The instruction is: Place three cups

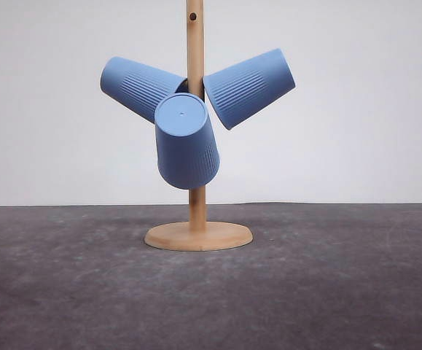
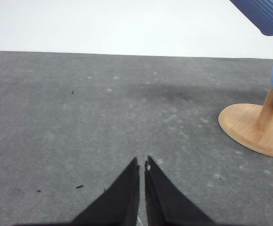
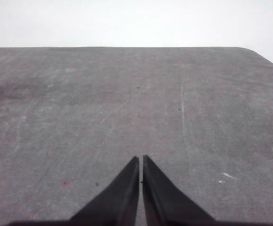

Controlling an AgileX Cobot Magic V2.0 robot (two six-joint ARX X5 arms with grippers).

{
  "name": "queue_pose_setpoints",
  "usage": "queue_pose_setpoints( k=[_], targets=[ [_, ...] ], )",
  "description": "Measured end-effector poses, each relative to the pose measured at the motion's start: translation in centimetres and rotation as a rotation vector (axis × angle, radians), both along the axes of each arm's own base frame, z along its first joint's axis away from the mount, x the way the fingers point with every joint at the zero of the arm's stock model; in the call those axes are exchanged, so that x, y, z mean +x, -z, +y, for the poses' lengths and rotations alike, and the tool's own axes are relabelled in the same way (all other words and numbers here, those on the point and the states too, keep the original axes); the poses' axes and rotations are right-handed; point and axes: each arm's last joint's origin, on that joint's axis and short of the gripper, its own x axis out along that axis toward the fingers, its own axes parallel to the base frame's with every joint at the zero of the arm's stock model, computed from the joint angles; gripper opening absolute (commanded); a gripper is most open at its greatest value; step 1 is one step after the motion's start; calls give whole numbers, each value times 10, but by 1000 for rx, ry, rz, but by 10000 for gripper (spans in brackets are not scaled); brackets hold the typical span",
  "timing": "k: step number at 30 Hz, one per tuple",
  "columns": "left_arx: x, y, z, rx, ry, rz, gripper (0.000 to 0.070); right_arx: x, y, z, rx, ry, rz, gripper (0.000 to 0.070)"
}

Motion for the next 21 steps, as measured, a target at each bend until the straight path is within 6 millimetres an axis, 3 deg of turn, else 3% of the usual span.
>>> queue_pose_setpoints(
  k=[21],
  targets=[
    [0,0,0,0,0,0,0,0,0,0,0,0,0,7]
  ],
)
